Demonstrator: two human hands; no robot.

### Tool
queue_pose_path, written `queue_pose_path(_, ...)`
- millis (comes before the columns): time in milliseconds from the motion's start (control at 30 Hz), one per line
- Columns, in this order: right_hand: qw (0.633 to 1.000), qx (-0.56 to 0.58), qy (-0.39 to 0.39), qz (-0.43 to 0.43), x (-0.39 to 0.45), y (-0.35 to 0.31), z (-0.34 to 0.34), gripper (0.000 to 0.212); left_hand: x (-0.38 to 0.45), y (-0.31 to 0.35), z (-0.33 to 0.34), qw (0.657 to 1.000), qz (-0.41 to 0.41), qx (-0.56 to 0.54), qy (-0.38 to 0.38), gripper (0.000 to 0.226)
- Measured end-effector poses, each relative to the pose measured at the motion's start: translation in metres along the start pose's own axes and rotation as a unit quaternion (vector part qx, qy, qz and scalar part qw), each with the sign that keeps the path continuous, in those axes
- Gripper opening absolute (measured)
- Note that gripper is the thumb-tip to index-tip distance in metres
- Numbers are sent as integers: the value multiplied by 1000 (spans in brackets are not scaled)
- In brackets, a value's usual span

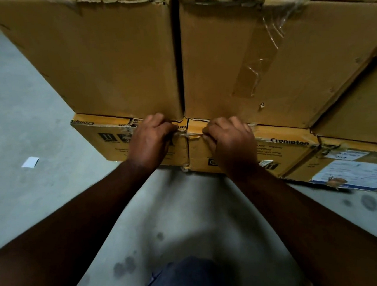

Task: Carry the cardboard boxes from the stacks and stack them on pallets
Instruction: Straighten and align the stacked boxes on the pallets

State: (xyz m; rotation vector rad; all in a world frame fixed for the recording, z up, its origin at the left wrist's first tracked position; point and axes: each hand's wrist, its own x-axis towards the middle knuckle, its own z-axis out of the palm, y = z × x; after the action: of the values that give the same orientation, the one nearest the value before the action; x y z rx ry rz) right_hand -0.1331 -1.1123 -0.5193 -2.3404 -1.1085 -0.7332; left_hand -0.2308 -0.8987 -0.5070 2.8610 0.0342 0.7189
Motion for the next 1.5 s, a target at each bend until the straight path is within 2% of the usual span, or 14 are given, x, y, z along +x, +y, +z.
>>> queue_pose_path(67,999,-17,-24,-37,-4,7,-2,34,-4,3,-3,1000,4,18,-15,42)
queue_pose_path(167,996,-45,-36,-65,-8,16,1,39,-10,6,5,997,9,68,-22,57)
queue_pose_path(400,997,-37,-16,-71,-7,21,17,31,-11,2,34,994,13,103,44,38)
queue_pose_path(633,998,-38,11,-43,-9,17,28,27,-11,0,38,992,23,109,55,40)
queue_pose_path(733,998,-43,-22,-27,-4,11,20,30,-10,10,32,993,8,110,47,36)
queue_pose_path(900,987,-20,-156,-15,18,-9,-18,45,-7,19,-5,999,7,38,-34,39)
queue_pose_path(967,990,7,-133,-41,36,-15,-44,38,4,23,-33,1000,22,9,5,30)
queue_pose_path(1067,995,38,-34,-88,71,-27,-88,28,32,22,-81,991,-13,-10,136,27)
queue_pose_path(1167,995,37,18,-93,104,-35,-123,34,59,15,-125,944,-153,-68,286,54)
queue_pose_path(1233,996,30,40,-74,122,-36,-139,40,72,0,-148,879,-278,-138,363,86)
queue_pose_path(1267,996,28,46,-66,130,-36,-144,41,77,-12,-155,850,-328,-169,375,102)
queue_pose_path(1300,996,29,51,-62,136,-36,-148,41,79,-26,-160,834,-367,-194,364,117)
queue_pose_path(1367,996,28,50,-64,144,-40,-150,42,76,-48,-165,832,-399,-228,310,134)
queue_pose_path(1500,997,49,1,-59,156,-59,-139,56,70,-64,-167,844,-392,-251,267,142)
